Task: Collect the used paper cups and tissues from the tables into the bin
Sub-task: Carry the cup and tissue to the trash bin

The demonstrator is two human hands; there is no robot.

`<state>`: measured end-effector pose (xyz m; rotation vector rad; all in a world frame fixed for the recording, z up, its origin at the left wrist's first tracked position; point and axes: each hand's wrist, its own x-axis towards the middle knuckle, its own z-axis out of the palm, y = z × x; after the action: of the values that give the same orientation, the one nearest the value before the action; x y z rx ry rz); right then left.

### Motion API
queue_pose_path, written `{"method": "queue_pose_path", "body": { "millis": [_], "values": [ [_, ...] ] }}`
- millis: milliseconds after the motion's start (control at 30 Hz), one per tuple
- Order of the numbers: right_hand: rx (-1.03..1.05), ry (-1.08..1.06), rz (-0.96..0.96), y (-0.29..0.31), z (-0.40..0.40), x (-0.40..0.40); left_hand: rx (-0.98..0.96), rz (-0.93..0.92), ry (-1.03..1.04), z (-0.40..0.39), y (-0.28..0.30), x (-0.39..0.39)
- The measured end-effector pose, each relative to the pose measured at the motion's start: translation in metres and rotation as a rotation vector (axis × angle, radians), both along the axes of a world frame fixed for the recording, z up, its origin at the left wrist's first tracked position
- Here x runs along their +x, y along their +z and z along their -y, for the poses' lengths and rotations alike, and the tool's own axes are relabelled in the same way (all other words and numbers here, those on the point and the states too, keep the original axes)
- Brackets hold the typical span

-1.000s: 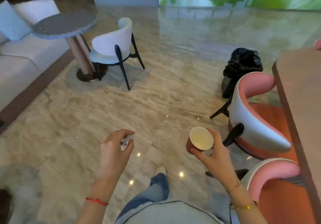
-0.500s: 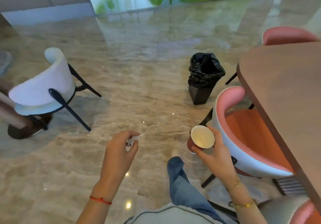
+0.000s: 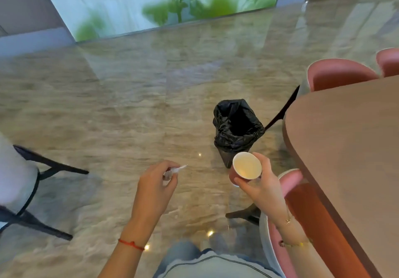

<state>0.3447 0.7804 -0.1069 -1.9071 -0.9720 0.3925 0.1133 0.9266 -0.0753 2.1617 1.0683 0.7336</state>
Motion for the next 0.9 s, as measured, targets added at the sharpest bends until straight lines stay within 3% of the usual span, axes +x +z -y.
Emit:
{"method": "queue_pose_path", "body": {
  "millis": [300, 600, 900],
  "values": [
    [-0.068, -0.201, -0.099, -0.021, -0.11, 0.111, -0.053, -0.026, -0.177, -0.155, -0.028, 0.155],
    [-0.106, -0.446, -0.148, -0.05, -0.237, 0.235, -0.076, -0.165, -0.418, -0.322, -0.058, 0.347],
    [-0.208, -0.571, -0.214, -0.074, -0.326, 0.336, -0.043, -0.254, -0.66, -0.402, -0.086, 0.507]
  ]
}}
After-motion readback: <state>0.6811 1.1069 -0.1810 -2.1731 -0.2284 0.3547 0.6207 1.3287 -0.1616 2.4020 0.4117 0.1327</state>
